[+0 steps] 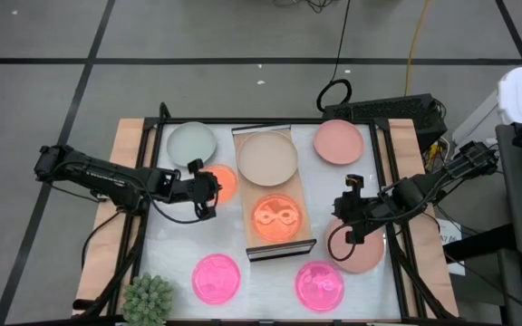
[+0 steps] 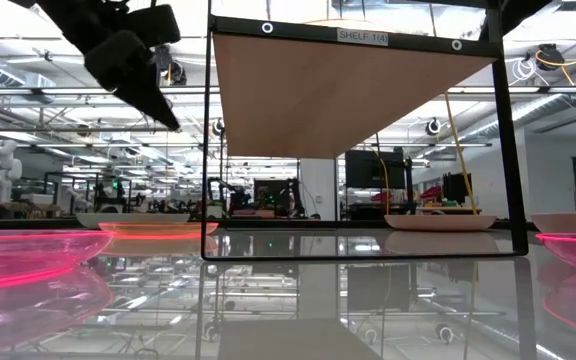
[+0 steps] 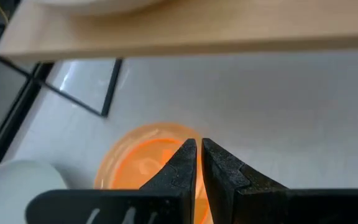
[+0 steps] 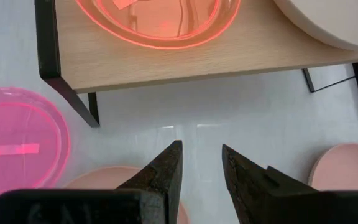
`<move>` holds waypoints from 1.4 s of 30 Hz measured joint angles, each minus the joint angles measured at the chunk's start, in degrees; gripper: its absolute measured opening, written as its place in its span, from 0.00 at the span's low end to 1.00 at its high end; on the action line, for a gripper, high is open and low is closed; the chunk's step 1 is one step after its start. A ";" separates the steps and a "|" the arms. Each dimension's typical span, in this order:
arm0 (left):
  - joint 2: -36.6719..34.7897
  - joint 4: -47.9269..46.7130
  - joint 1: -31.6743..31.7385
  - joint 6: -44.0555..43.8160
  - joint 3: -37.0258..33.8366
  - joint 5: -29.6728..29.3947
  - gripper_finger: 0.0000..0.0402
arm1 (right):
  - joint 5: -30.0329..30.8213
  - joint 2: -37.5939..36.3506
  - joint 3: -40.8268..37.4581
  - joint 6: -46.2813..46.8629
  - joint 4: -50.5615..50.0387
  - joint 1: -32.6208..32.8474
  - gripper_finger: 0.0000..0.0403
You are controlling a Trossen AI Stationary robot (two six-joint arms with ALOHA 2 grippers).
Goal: Place and stack plates onto a shelf
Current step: Stack the gray plate on the brown plate on the shelf
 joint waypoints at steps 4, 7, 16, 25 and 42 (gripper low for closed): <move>0.00 -4.24 -0.02 -4.06 0.02 2.68 0.08 | 0.07 0.02 0.00 2.29 0.54 0.00 0.24; 0.00 -7.82 -0.13 -6.91 0.01 4.13 0.08 | 0.25 0.02 0.00 4.80 1.15 0.62 0.24; 0.22 -13.72 -0.61 -15.86 0.00 2.10 0.08 | 0.33 1.85 -0.07 5.30 1.54 4.46 0.24; 0.22 -20.38 0.58 -19.99 0.00 -3.03 0.08 | 0.03 1.86 -3.77 6.03 2.14 6.10 0.24; 0.22 -26.32 9.80 -19.07 0.00 -9.96 0.41 | -0.26 1.82 -4.68 6.46 1.97 5.97 0.24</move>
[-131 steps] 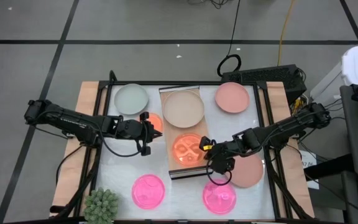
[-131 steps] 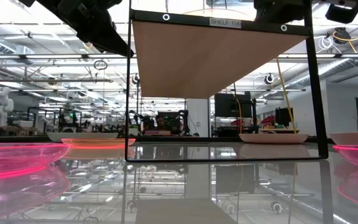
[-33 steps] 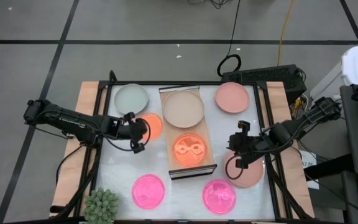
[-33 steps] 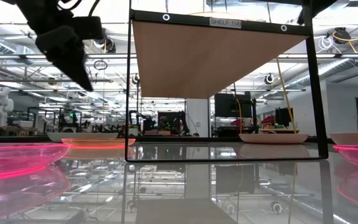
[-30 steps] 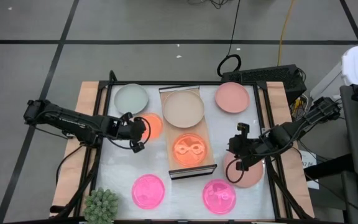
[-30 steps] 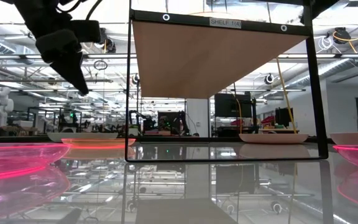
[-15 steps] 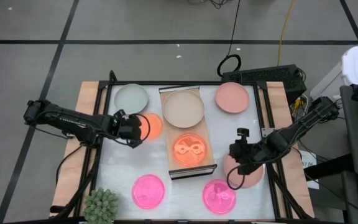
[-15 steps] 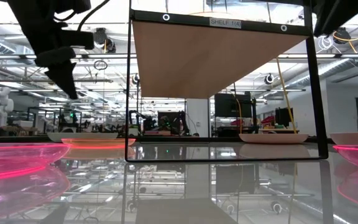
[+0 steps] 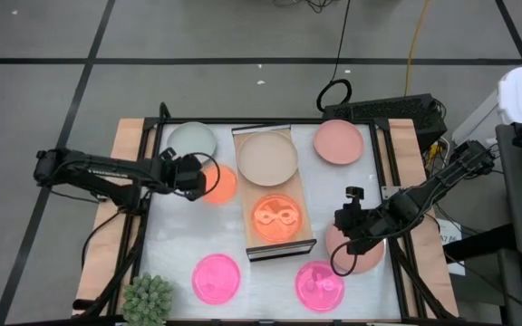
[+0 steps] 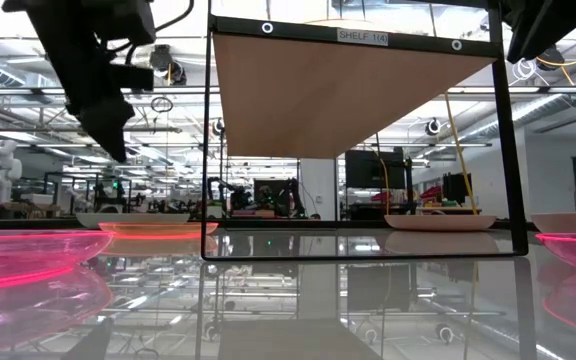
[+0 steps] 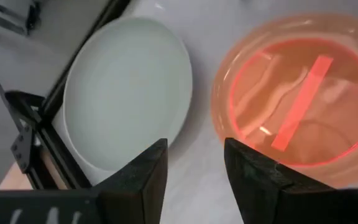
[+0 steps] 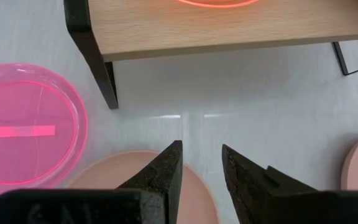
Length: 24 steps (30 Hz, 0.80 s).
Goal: Place and stack plates onto a shelf
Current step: Stack the gray plate on the brown plate on the shelf
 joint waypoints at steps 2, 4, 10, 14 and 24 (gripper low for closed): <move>0.00 -1.13 1.69 0.79 -0.03 1.31 0.41 | -0.02 0.02 0.00 0.00 0.00 0.00 0.24; -0.02 -1.22 3.31 3.21 -0.59 2.75 0.41 | -0.02 0.01 0.00 0.02 0.01 0.00 0.24; 0.00 -0.19 9.16 6.97 -3.93 7.91 0.41 | -0.02 0.02 0.00 0.00 0.02 0.00 0.24; 0.00 0.56 11.36 5.57 -3.98 7.96 0.42 | 0.02 0.02 0.00 -0.07 0.05 0.00 0.24; 5.23 8.90 14.07 9.29 -3.93 8.92 0.52 | 0.24 0.00 0.00 -1.65 0.58 0.00 0.24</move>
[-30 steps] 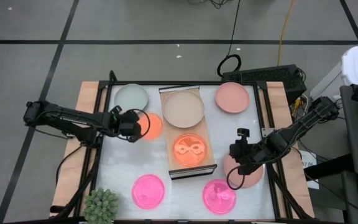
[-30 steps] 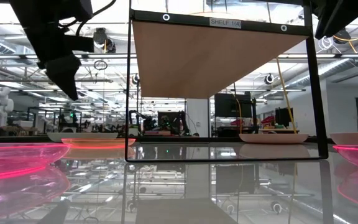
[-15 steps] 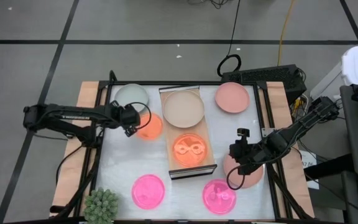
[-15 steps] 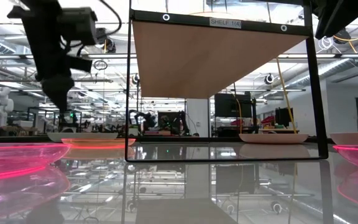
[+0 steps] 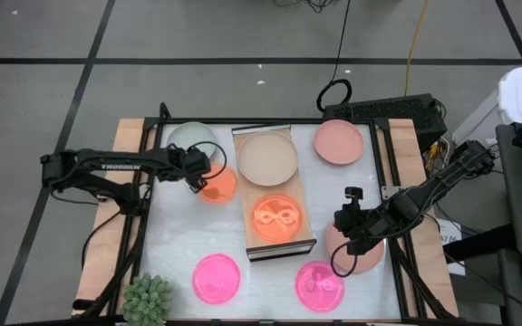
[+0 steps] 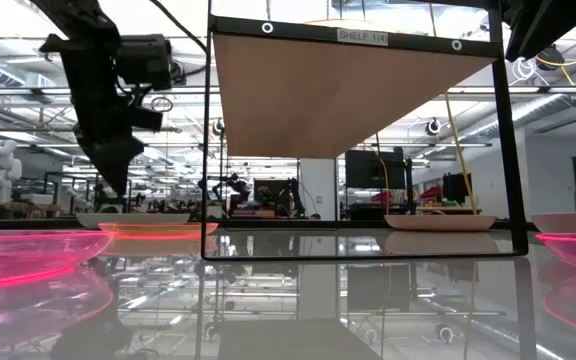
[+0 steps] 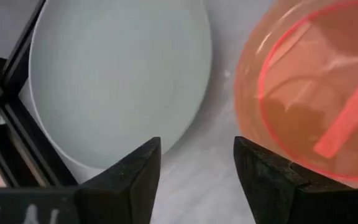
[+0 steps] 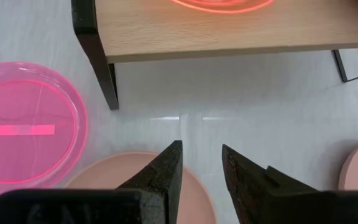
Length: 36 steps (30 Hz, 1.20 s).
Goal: Place and stack plates onto a shelf
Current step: Stack the gray plate on the brown plate on the shelf
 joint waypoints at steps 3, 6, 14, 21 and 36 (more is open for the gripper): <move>1.41 -0.03 1.89 0.57 0.02 0.13 0.56 | 0.04 0.00 0.00 -0.03 -0.08 0.00 0.24; 2.63 0.25 4.00 1.68 0.05 0.31 0.58 | 0.07 0.00 0.00 -0.21 -0.12 0.00 0.24; 6.19 2.52 6.29 6.14 0.07 1.55 0.58 | 0.20 0.00 0.00 -1.51 -0.15 0.00 0.24; 9.87 7.08 6.87 12.50 0.09 1.26 0.58 | 1.77 0.00 0.02 -2.57 -0.06 -0.02 0.24; 12.15 8.32 9.16 16.54 0.09 0.26 0.46 | 1.92 0.00 0.02 -6.07 0.27 -0.02 0.24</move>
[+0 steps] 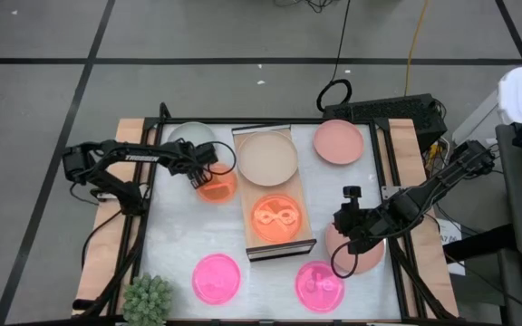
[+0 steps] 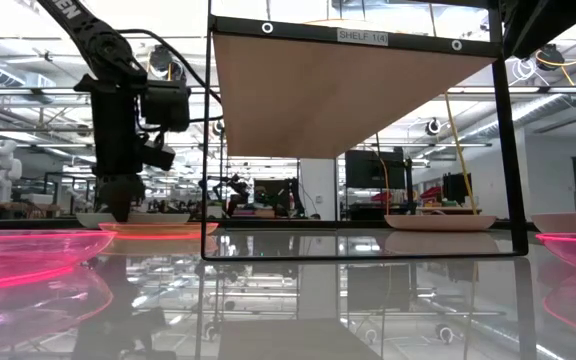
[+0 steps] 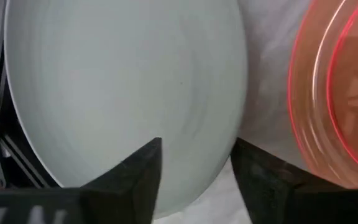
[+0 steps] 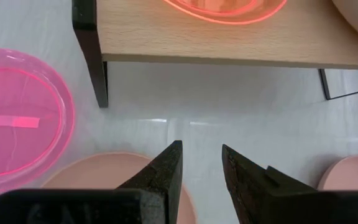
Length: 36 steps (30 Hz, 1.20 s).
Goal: Place and stack plates onto a shelf
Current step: Stack the gray plate on the brown plate on the shelf
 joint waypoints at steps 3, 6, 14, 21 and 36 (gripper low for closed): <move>0.00 1.52 0.00 1.24 0.00 1.32 0.34 | 0.01 0.00 0.00 -0.21 0.00 0.00 0.24; 0.00 1.90 0.00 1.50 -0.01 1.78 0.25 | 0.00 0.00 0.00 -0.21 0.00 0.00 0.24; 0.00 1.96 0.00 3.23 0.00 1.77 0.07 | 0.00 0.00 0.00 -0.21 0.00 0.00 0.24; -0.02 2.05 -0.14 3.81 0.00 1.74 0.02 | 0.00 0.00 0.00 -0.22 0.00 0.00 0.24; -8.10 -4.06 -6.11 5.44 1.97 -3.21 0.01 | 0.00 0.00 0.00 -3.25 0.01 -0.05 0.24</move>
